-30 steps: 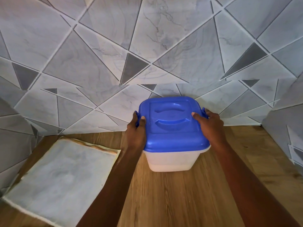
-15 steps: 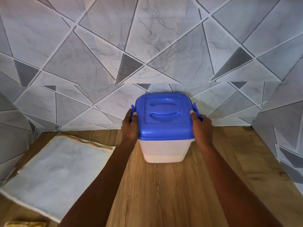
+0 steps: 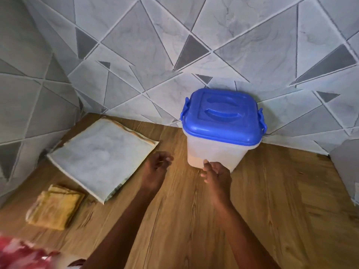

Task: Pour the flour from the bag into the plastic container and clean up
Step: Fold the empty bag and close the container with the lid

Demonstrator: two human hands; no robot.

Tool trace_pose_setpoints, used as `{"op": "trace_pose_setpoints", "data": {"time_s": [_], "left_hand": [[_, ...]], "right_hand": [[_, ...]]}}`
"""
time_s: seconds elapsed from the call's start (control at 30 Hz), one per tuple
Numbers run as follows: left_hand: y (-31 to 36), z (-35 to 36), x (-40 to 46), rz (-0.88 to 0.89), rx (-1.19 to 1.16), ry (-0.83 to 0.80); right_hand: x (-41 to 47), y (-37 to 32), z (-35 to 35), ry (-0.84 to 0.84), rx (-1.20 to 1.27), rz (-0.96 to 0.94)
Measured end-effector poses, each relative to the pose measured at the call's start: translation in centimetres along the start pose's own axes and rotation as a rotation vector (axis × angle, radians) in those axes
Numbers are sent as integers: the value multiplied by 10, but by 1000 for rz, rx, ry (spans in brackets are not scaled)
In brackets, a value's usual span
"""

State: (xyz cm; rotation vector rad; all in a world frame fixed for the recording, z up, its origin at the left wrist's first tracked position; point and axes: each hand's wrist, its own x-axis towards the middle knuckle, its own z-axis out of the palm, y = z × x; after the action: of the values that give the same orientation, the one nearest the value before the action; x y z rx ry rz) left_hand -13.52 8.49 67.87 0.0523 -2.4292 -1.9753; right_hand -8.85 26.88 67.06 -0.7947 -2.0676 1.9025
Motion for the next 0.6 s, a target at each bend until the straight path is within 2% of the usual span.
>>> {"op": "trace_pose_setpoints", "data": {"time_s": [0.17, 0.3, 0.5, 0.6], "left_hand": [[-29, -66, 7, -55, 54, 14], [-54, -137, 45, -76, 176, -2], [-116, -252, 120, -23, 469, 56], [-141, -302, 156, -61, 618, 89]], "right_hand": [[-2, 21, 66, -205, -150, 72], [-6, 34, 139, -273, -201, 97], [-9, 67, 241, -260, -369, 94], [-9, 78, 274, -241, -471, 108]]}}
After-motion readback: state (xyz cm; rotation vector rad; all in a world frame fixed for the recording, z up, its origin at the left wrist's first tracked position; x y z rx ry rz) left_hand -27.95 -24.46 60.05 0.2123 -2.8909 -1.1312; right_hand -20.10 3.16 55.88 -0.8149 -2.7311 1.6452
